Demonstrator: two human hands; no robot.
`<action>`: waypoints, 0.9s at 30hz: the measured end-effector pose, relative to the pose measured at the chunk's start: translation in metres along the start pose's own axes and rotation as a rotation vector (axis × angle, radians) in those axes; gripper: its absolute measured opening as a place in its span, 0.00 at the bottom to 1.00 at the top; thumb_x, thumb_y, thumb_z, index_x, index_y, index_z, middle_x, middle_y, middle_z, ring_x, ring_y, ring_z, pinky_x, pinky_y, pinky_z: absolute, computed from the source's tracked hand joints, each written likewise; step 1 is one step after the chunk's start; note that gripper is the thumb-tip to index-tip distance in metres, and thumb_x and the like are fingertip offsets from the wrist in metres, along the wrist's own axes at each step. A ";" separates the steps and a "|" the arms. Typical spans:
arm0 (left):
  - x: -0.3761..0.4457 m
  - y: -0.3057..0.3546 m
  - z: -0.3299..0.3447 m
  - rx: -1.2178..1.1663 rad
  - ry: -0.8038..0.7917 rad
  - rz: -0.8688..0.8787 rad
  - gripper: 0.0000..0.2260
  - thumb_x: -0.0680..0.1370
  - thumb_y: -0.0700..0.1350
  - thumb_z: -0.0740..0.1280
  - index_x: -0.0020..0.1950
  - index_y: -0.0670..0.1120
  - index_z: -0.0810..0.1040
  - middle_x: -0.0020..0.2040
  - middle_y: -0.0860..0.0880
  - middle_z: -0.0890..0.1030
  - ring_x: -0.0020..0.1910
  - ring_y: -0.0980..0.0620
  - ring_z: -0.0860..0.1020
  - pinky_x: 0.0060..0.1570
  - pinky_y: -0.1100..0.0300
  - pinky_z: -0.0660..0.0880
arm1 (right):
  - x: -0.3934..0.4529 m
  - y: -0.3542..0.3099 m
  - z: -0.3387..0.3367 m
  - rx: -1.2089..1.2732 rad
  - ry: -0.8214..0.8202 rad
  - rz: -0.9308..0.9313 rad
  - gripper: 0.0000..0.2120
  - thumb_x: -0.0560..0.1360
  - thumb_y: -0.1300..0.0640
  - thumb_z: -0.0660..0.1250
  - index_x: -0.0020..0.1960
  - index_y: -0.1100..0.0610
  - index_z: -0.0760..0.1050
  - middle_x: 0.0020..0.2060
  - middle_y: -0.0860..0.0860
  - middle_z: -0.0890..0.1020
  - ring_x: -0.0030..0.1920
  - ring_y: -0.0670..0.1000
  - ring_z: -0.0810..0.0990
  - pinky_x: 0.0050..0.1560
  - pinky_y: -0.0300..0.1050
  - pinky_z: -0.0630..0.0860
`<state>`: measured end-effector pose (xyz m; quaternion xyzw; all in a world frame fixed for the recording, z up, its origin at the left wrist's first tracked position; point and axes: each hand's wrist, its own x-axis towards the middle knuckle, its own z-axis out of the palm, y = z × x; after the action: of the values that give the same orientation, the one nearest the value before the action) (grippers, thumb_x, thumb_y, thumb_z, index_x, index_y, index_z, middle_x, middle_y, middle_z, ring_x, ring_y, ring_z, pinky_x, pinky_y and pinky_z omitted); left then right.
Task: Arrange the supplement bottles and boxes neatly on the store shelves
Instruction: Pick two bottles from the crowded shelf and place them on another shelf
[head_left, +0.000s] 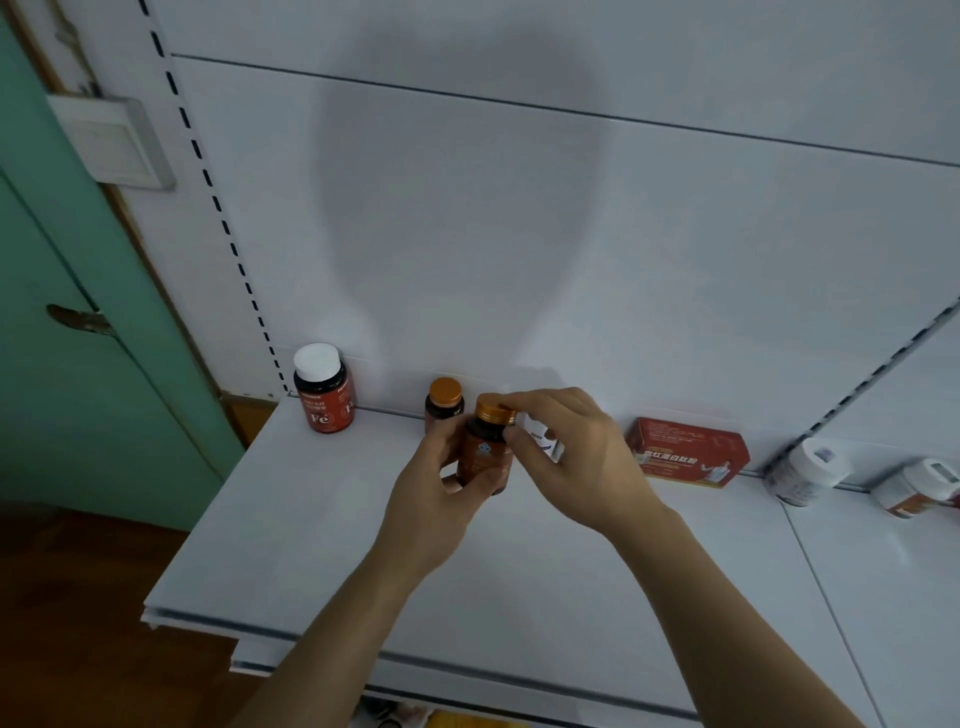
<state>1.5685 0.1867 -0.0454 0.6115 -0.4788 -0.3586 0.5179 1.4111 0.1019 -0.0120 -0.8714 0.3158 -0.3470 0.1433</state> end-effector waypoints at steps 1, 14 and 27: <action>-0.001 -0.001 -0.002 0.007 -0.008 -0.004 0.21 0.77 0.43 0.72 0.62 0.64 0.72 0.56 0.66 0.80 0.58 0.70 0.76 0.48 0.77 0.71 | 0.001 -0.001 0.001 -0.003 -0.023 0.023 0.12 0.78 0.54 0.70 0.61 0.51 0.80 0.55 0.45 0.83 0.56 0.48 0.79 0.56 0.42 0.77; 0.012 -0.033 -0.056 0.543 -0.115 -0.031 0.28 0.81 0.54 0.64 0.79 0.53 0.61 0.77 0.54 0.66 0.74 0.53 0.66 0.72 0.57 0.64 | 0.033 -0.006 0.036 -0.234 -0.046 0.197 0.06 0.74 0.55 0.73 0.48 0.58 0.83 0.42 0.51 0.83 0.39 0.53 0.81 0.40 0.50 0.80; 0.023 -0.054 -0.072 1.096 -0.235 0.133 0.32 0.83 0.61 0.51 0.82 0.47 0.48 0.82 0.46 0.48 0.81 0.46 0.43 0.79 0.50 0.42 | 0.046 0.019 0.079 -0.401 -0.132 0.360 0.07 0.79 0.58 0.66 0.54 0.55 0.82 0.50 0.54 0.82 0.46 0.61 0.81 0.41 0.51 0.76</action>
<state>1.6537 0.1856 -0.0822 0.7156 -0.6869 -0.0898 0.0891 1.4834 0.0598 -0.0542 -0.8329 0.5180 -0.1890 0.0474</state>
